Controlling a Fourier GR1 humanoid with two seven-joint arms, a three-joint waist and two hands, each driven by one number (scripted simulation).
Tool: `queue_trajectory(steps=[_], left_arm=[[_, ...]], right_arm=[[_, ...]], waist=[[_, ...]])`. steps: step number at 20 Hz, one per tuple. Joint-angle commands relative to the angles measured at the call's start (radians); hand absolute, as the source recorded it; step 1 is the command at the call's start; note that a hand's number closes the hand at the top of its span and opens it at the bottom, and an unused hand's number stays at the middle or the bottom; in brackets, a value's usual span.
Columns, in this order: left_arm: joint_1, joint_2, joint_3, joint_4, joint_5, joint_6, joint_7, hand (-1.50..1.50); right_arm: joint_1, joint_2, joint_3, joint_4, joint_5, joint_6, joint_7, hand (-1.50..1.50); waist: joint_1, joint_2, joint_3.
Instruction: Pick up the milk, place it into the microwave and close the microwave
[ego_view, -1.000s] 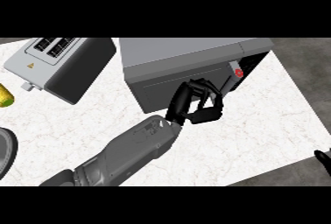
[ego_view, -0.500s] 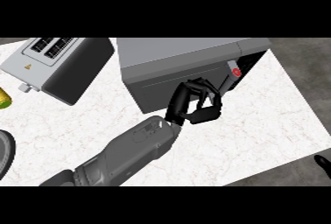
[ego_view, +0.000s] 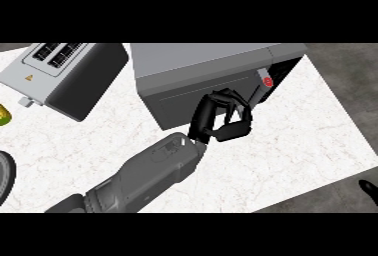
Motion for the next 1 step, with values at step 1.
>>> queue_trajectory(steps=[1], left_arm=[[-0.067, 0.001, 0.076, 0.109, 0.029, 0.01, -0.01, 1.5]], right_arm=[[0.0, -0.007, 0.001, -0.01, -0.008, -0.002, 0.01, -1.5]], waist=[[-0.004, 0.013, -0.002]])
